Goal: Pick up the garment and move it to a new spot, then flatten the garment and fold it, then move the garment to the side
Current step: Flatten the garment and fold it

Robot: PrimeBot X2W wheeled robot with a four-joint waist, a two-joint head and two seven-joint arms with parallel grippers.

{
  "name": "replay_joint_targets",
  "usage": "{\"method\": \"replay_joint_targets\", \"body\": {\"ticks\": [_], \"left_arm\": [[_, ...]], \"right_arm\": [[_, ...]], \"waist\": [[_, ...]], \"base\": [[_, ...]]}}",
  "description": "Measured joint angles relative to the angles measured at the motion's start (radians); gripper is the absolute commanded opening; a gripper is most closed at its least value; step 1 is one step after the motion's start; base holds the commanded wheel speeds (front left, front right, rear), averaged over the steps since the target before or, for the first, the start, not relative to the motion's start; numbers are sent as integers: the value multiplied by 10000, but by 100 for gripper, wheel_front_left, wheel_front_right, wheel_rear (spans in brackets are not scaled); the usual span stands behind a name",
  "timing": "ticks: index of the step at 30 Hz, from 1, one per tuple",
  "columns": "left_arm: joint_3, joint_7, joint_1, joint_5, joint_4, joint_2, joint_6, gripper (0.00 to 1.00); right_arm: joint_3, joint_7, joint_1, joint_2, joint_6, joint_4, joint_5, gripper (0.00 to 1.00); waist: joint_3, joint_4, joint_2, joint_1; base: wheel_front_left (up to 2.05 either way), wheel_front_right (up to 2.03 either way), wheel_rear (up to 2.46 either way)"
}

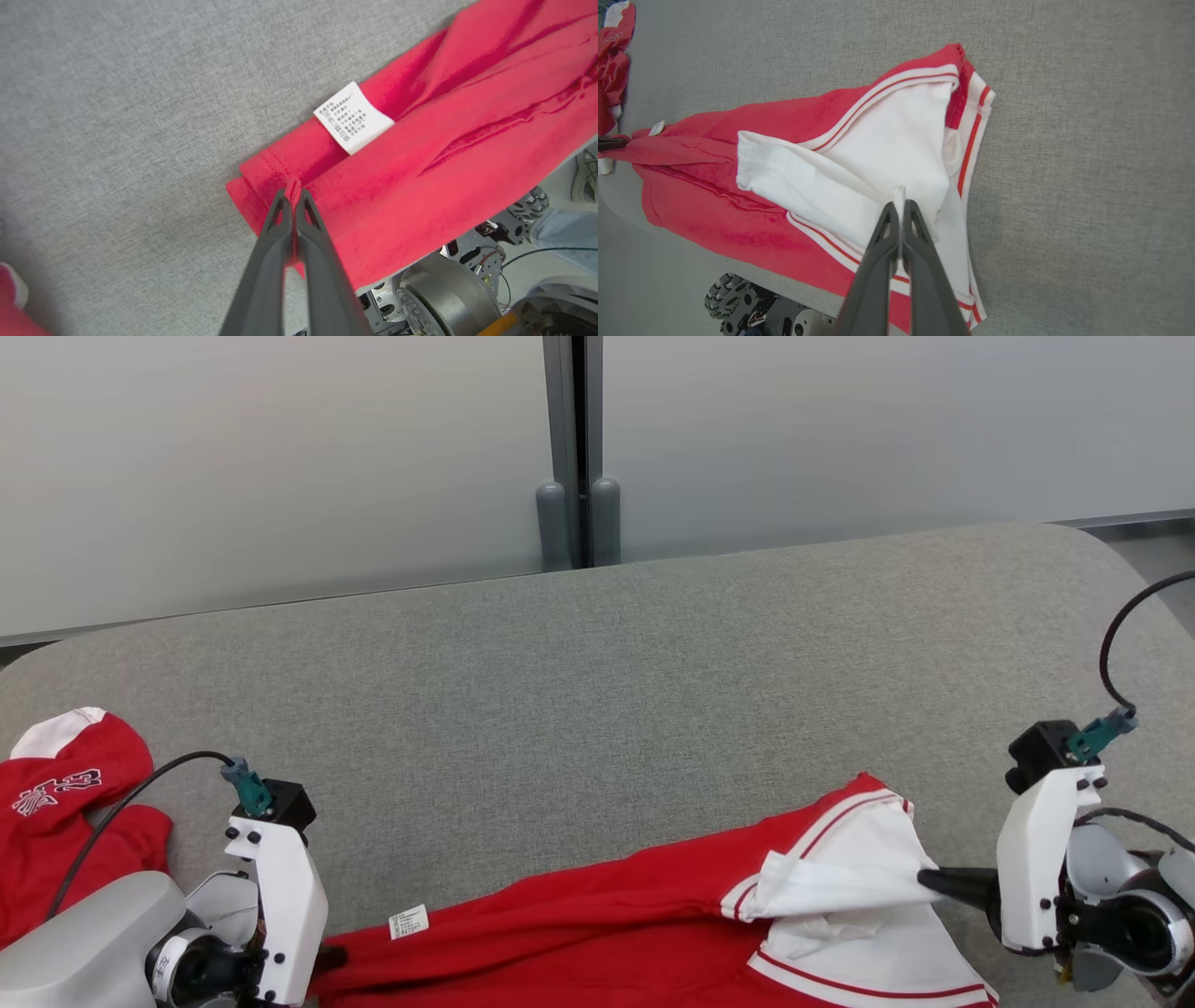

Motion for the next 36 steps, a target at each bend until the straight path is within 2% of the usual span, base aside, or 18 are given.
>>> {"method": "replay_joint_targets", "body": {"ticks": [5,7,8,9,10,18,22,26,29,36], "left_arm": [[-58,194,54,-29,-25,2,-56,0],[-81,263,111,-52,-56,-2,-84,3],[-94,267,132,-58,-69,-4,-88,51],[-107,307,145,-65,-77,-6,-100,89],[-119,355,151,-73,-84,-12,-107,100],[-146,299,221,-6,-127,98,-167,100],[82,-291,219,111,-339,282,-100,100],[443,-1390,220,518,-729,591,142,100],[769,-2535,312,869,-1095,782,533,100],[1802,-6226,1238,1664,-1820,744,1971,100]], "right_arm": [[-196,355,714,29,0,-314,-46,0],[-351,341,911,77,0,-403,-130,53],[-443,307,1010,117,2,-416,-205,100],[-512,307,1094,165,0,-416,-268,100],[-594,305,1183,221,0,-416,-322,100],[-1463,343,2035,322,0,-533,-683,100],[-2238,-90,2543,307,0,-880,-792,100],[-3219,-1101,3052,502,0,-1519,-892,100],[-3931,-2150,3347,738,0,-2023,-1279,100],[-5152,-4849,3843,1613,0,-2633,-2637,100]], "waist": [[-41,86,0,1],[-44,97,0,0],[-43,101,0,0],[-46,103,0,0],[-54,105,0,0],[-227,178,0,0],[-369,248,0,0],[-513,326,0,1],[-610,377,0,0],[-754,441,0,0]], "base": [[0,0,0],[0,0,0],[0,0,0],[0,0,0],[0,0,0],[0,0,0],[0,0,0],[0,0,0],[0,0,0],[0,0,0]]}}
